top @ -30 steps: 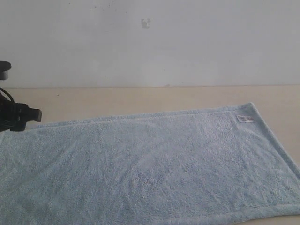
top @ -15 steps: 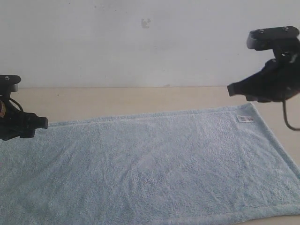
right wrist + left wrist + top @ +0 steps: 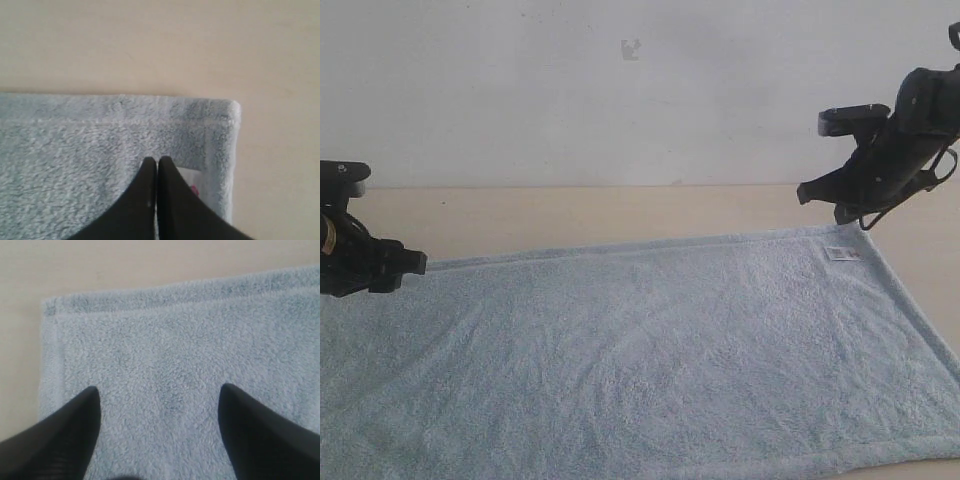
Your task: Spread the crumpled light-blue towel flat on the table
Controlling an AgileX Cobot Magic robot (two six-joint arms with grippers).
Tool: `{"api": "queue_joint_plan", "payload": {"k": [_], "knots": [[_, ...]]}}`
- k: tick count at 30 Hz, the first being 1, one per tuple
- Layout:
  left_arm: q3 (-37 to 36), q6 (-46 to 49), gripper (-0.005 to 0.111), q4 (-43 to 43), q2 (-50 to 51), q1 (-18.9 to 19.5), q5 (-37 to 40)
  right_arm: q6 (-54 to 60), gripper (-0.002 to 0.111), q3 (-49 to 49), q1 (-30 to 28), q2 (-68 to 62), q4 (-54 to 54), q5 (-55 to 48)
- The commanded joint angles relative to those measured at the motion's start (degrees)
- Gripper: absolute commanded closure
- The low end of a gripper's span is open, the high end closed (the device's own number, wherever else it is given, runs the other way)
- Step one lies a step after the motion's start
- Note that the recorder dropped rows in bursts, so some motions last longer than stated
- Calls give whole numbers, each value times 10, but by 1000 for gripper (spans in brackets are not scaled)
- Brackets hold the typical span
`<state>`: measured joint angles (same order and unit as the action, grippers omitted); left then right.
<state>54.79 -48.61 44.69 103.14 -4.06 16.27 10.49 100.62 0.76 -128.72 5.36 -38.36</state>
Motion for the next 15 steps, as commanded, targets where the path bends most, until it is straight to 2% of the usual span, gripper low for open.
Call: {"api": "queue_joint_plan", "payload": {"k": [1, 15], "knots": [[2, -11, 43, 7, 13, 18, -14, 6, 108, 30, -9, -31, -32, -29], [2, -11, 43, 1, 18, 29, -24, -10, 108, 30, -9, -65, -98, 20]]}}
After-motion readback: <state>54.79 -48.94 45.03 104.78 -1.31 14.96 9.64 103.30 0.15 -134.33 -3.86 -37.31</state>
